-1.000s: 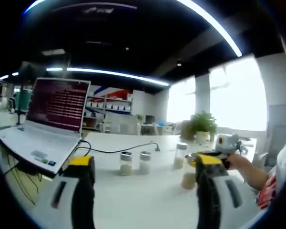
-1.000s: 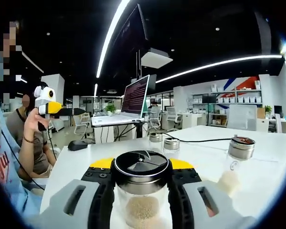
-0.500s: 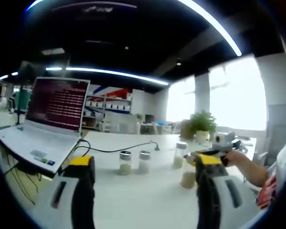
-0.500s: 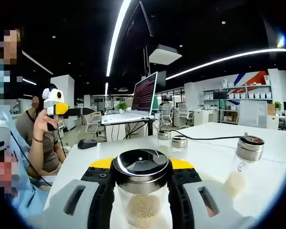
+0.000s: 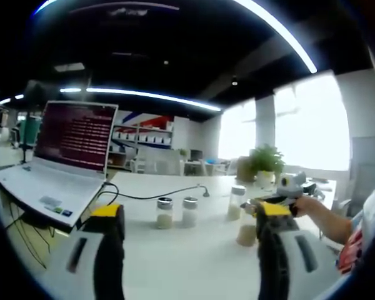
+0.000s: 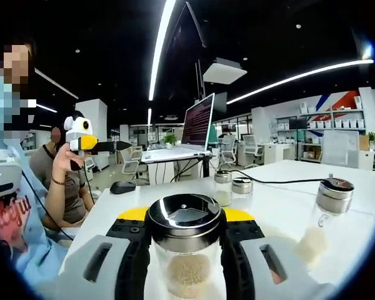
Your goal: Rotate the seasoning bottle until the label or dispensing opening points toward the visible target arrow and the bottle remains upright within the marked orientation range
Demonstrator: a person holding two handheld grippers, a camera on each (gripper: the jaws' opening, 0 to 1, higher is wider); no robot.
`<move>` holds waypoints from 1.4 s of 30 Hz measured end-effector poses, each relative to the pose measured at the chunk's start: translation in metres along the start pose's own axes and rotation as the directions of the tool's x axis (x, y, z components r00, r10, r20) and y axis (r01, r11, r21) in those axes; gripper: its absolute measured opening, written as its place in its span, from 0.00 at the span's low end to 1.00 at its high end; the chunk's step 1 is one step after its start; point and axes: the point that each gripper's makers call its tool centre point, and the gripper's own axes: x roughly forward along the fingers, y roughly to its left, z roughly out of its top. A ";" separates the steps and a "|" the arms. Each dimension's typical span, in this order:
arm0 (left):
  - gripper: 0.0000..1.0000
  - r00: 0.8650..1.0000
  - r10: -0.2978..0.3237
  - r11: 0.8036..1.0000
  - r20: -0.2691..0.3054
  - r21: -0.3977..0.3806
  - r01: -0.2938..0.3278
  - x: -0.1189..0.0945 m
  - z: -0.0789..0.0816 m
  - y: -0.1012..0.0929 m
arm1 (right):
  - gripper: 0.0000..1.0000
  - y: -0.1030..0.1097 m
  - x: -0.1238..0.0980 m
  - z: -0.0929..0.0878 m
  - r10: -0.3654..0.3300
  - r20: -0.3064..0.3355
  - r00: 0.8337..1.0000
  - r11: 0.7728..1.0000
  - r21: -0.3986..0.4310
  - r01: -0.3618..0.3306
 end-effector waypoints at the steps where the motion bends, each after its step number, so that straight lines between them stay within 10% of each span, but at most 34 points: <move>1: 0.92 1.000 0.001 1.000 0.000 -0.001 -0.001 0.000 0.000 0.000 | 0.42 0.000 0.000 0.000 0.006 -0.004 1.000 1.000 -0.001 -0.006; 23: 0.91 1.000 -0.001 1.000 0.003 0.001 0.001 -0.001 0.001 0.000 | 0.42 0.004 0.000 -0.001 0.068 -0.005 0.998 0.998 -0.017 -0.068; 42: 0.91 1.000 -0.002 1.000 -0.008 0.011 0.002 0.000 -0.001 -0.001 | 0.57 0.008 -0.007 0.004 -0.009 0.002 1.000 0.995 0.100 0.009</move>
